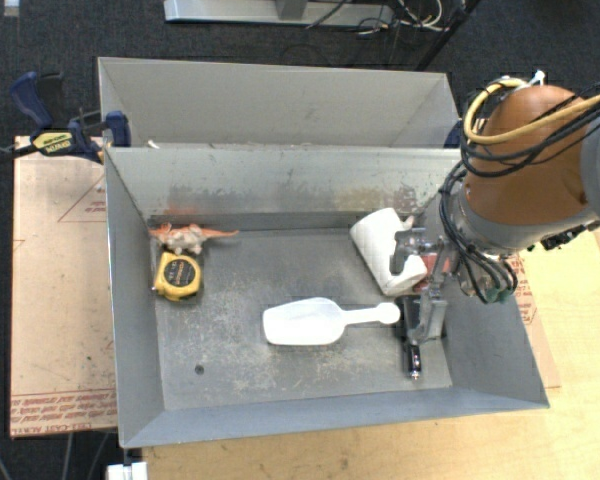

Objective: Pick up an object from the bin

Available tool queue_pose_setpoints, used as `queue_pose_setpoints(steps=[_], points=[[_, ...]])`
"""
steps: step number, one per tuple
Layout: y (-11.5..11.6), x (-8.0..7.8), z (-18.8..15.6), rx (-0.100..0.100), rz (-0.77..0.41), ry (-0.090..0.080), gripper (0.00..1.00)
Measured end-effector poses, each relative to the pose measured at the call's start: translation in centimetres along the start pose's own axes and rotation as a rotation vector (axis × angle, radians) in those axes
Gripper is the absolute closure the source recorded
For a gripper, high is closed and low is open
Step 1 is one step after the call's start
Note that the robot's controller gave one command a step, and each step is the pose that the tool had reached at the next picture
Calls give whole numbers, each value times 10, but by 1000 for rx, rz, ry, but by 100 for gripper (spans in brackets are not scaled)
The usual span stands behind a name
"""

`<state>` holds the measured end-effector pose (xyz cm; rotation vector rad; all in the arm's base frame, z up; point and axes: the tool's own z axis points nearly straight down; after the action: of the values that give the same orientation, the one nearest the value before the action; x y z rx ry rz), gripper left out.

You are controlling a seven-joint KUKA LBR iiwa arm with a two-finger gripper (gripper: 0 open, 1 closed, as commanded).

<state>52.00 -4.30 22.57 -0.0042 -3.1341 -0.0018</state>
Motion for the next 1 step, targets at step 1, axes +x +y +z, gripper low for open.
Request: queue_pose_setpoints(steps=[1], points=[[0, -1, -5, 1, -1, -8, 0]])
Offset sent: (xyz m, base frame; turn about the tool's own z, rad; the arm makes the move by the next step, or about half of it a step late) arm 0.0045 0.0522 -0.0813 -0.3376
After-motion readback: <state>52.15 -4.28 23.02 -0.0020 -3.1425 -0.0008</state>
